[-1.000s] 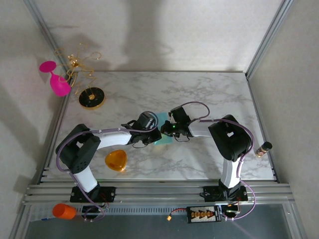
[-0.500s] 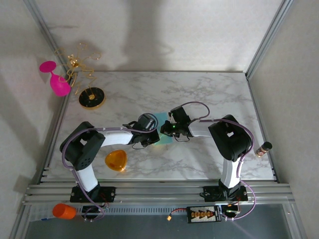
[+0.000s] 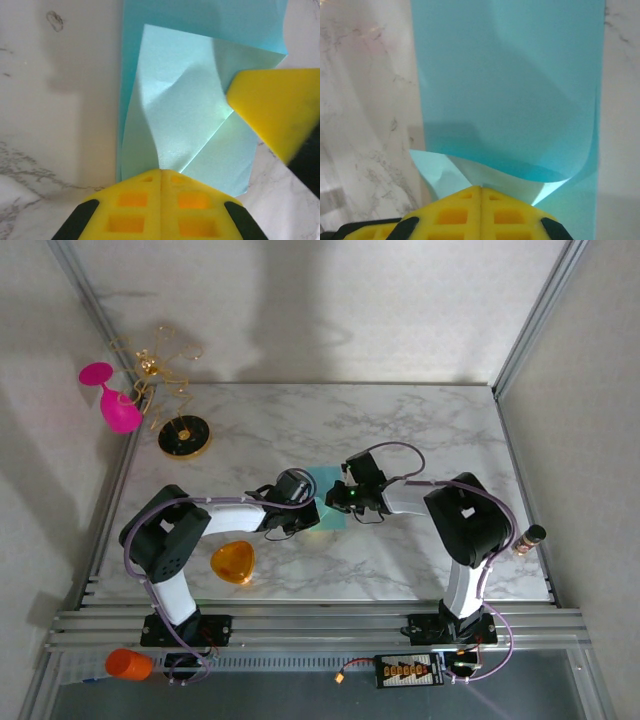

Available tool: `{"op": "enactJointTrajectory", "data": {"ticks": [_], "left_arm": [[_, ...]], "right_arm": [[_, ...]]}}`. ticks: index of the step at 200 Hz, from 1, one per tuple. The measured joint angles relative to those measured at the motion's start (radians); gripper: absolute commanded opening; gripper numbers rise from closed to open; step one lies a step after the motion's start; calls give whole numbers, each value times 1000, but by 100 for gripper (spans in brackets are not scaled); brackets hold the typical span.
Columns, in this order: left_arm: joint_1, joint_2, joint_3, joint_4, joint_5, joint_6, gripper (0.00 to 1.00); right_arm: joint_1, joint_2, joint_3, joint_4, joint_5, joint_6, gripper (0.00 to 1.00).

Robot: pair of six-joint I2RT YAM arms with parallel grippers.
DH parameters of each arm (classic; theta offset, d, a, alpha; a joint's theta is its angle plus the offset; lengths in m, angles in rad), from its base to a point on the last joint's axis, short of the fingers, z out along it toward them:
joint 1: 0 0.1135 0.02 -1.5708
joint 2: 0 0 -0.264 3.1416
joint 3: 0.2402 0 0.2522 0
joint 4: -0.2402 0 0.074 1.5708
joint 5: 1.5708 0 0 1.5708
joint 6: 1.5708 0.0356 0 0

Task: Fold a paper plane with a square sheet of paper (pick it up from the middle)
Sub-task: Fold the triangle a second time at the center of the table.

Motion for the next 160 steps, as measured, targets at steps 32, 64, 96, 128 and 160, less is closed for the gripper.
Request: {"op": "enactJointTrajectory", "data": {"ticks": [32, 64, 96, 128, 160], "left_arm": [[0, 0, 0, 0, 0, 0, 3], [0, 0, 0, 0, 0, 0, 2], [0, 0, 0, 0, 0, 0, 2], [0, -4, -9, 11, 0, 0, 0], [0, -9, -27, 37, 0, -1, 0]], "right_arm": [[14, -16, -15, 1, -22, -25, 0], [40, -14, -21, -3, -35, -33, 0], [42, 14, -20, -5, -43, -48, 0], [31, 20, -5, -21, -47, -59, 0], [5, 29, 12, -40, -53, -77, 0]]}}
